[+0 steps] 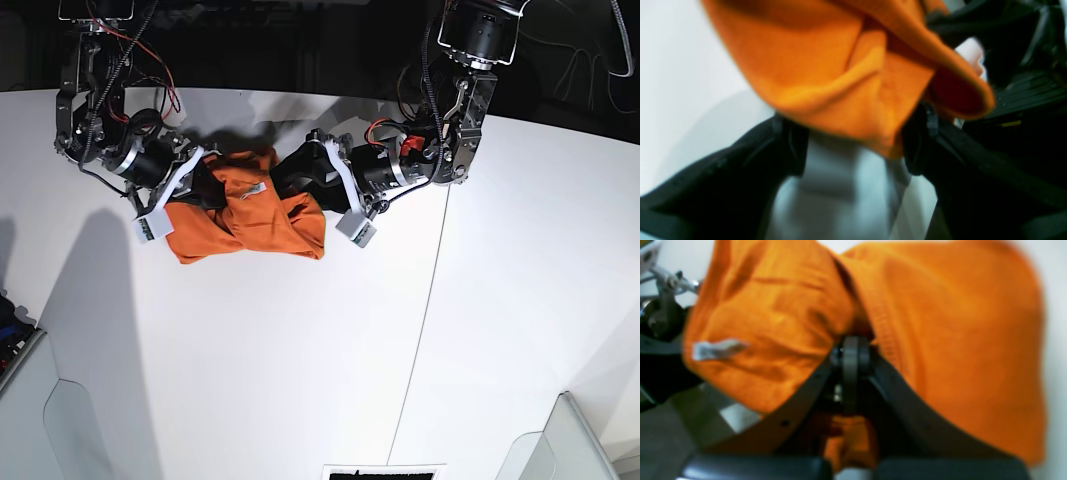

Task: Layout the t-shirt on the table in an organized manner, then fold the t-shirt properly
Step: 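Grasp the bundle with both grippers and fold it together, then press the left gripper onto the bundle and fold its edge over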

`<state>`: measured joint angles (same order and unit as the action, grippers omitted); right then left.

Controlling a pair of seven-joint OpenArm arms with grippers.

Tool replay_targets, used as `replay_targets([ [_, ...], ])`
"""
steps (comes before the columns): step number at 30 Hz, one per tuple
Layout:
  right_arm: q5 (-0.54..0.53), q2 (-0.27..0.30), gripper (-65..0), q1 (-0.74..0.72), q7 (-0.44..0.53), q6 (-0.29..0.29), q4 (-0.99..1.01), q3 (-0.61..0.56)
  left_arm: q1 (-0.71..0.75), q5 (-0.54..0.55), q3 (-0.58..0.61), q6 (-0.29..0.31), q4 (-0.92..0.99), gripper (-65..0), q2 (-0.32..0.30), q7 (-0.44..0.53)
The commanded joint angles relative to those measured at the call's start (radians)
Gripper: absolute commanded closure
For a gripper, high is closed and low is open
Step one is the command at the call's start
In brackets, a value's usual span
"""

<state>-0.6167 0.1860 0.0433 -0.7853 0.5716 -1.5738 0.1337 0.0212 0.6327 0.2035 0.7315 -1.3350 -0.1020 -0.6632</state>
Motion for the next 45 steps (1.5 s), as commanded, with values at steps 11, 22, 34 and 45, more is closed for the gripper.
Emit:
replay_targets([
  [11, -0.064, 0.005, 0.0, -0.057, -0.014, 0.008, -0.126, -0.002, 0.007, 0.007, -0.086, -0.033, -0.038, -43.6, -0.004, -0.138],
  [22, 0.026, 0.005, 0.0, -0.133, -0.007, 0.000, -0.167, 0.077, 0.036, 0.204, -0.301, -0.033, -0.244, -43.6, -0.077, -0.292],
  [34, 0.094, 0.013, 0.0, -0.210, 0.072, -0.003, 0.164, 0.074, 0.042, 0.373, -0.312, -0.033, -0.399, -43.6, -0.135, -0.292],
  [45, 0.093, 0.013, 0.0, -0.201, 0.082, -0.003, 0.257, 0.074, -0.009, 0.354, -0.141, -0.033, -0.414, -43.6, 0.021, -0.303],
])
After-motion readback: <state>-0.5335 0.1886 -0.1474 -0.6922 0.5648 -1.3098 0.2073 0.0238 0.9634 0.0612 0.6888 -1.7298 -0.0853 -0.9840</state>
